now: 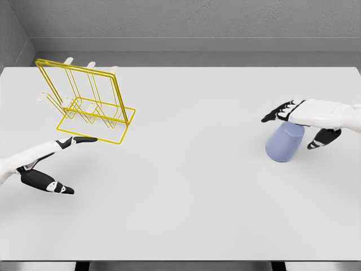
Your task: Place the cup on the cup holder with both arms
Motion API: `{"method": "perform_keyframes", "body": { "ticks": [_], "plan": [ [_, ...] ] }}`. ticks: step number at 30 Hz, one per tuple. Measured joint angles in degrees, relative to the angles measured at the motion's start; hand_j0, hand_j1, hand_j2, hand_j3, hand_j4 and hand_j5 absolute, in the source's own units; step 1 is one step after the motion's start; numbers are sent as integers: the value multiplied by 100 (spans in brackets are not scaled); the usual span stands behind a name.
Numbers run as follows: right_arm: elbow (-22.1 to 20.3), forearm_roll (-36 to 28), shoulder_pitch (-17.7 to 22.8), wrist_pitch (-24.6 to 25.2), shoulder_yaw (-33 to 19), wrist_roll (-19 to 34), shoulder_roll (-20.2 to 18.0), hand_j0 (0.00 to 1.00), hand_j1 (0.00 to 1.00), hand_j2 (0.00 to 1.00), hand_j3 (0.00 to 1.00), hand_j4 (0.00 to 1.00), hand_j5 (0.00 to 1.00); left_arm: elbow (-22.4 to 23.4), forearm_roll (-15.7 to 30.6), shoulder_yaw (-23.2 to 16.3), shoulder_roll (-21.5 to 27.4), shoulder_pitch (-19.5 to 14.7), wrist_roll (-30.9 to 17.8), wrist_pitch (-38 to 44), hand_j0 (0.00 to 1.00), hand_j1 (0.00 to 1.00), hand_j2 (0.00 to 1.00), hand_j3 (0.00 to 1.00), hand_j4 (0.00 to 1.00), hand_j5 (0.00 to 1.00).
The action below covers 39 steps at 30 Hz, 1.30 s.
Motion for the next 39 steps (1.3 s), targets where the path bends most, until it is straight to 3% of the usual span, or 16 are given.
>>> {"method": "perform_keyframes", "body": {
  "ticks": [10,19,20,22,24,39],
  "plan": [
    [658,32,-255,16,266,0,306,100,100,100,100,100,100,6,-49,-1,0,0,0,0,100,100,100,100,100,100],
    [838,40,-343,19,598,-1,481,100,100,100,100,100,100,8,-55,1,0,0,0,0,100,100,100,100,100,100],
    [842,6,-343,38,600,15,484,95,95,95,95,95,95,8,-56,0,0,0,0,0,100,100,100,100,100,100],
    [843,-70,-343,81,594,44,487,66,66,66,66,66,66,10,-58,-1,1,0,0,0,100,100,100,100,100,100],
    [844,-87,-343,86,590,31,484,56,56,56,56,56,56,9,-58,-2,3,0,0,0,100,100,100,100,100,100],
    [775,22,-439,44,586,-3,487,58,58,58,58,58,58,16,-53,2,13,0,0,0,100,100,100,100,100,100]
  ]
}}
